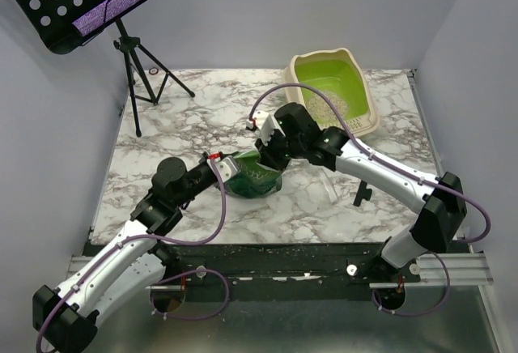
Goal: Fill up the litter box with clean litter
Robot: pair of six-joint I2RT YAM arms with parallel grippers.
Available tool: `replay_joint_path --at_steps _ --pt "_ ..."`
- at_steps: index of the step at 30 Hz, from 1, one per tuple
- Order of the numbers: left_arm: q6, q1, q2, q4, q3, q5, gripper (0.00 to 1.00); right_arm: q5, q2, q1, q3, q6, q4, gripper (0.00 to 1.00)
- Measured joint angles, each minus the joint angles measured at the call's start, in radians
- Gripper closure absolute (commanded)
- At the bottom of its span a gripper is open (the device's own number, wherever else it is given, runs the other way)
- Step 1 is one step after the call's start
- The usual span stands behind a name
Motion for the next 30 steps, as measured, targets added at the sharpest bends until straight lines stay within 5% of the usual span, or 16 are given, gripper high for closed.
replay_joint_path --at_steps 7,11,22,30 --pt "-0.013 -0.003 0.0 0.001 0.0 0.0 0.97 -0.027 0.018 0.0 0.021 -0.003 -0.006 0.36" --pt "-0.015 -0.006 0.0 0.005 -0.006 0.0 0.97 -0.04 0.011 0.002 0.03 -0.009 -0.01 0.23" --pt "-0.004 -0.011 0.02 -0.004 0.029 0.026 0.86 -0.016 -0.027 0.002 0.03 -0.014 -0.038 0.19" --pt "0.016 -0.015 0.097 -0.098 0.17 0.055 0.62 0.132 -0.222 -0.001 0.029 0.039 -0.076 0.11"
